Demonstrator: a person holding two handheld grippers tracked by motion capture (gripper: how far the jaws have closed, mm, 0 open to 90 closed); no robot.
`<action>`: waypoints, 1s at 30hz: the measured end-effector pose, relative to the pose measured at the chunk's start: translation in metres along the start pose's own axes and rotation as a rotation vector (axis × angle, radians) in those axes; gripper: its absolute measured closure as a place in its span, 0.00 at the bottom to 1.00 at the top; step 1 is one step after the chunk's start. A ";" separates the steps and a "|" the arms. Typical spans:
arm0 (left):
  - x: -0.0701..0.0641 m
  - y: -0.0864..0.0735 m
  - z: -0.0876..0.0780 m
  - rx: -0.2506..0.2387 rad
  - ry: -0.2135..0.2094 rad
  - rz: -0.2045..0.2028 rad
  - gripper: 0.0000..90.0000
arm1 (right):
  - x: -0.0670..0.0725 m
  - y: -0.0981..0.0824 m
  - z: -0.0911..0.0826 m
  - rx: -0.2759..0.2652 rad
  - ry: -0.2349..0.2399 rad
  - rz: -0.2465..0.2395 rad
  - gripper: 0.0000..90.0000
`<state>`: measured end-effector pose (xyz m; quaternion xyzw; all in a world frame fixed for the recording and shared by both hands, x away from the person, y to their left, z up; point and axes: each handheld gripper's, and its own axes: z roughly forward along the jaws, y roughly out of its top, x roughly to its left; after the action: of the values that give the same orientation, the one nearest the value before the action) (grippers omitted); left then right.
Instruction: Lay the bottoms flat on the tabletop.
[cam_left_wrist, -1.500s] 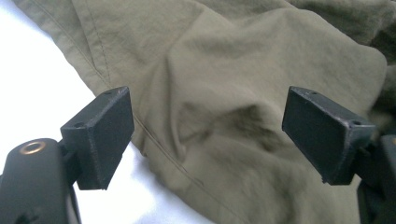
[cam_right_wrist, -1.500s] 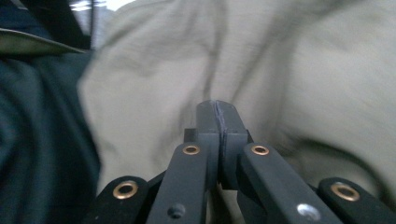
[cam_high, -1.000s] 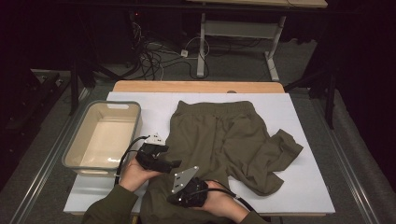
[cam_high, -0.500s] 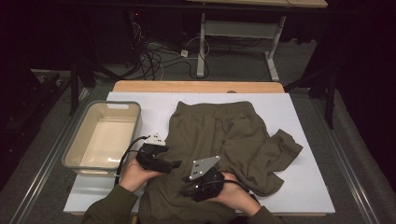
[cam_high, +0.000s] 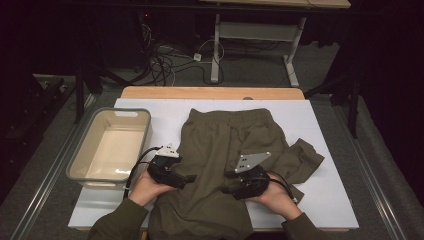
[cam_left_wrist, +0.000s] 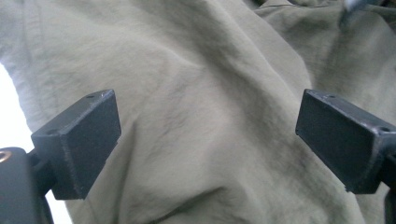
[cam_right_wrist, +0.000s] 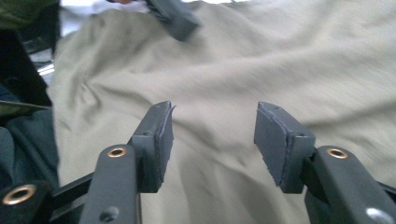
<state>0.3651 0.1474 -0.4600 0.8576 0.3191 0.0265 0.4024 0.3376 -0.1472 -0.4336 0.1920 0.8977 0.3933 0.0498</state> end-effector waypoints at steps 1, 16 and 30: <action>0.000 0.000 0.001 0.005 -0.003 0.001 0.03 | -0.003 -0.002 -0.004 0.005 -0.015 0.005 0.52; -0.003 0.001 0.000 -0.009 -0.003 0.018 0.03 | -0.035 -0.031 -0.052 -0.036 -0.144 0.110 0.52; -0.005 0.001 0.000 0.000 -0.004 0.023 0.04 | -0.025 -0.063 -0.067 0.017 -0.148 0.144 0.68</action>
<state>0.3618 0.1443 -0.4585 0.8612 0.3086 0.0296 0.4028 0.3256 -0.2416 -0.4349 0.2851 0.8788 0.3729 0.0861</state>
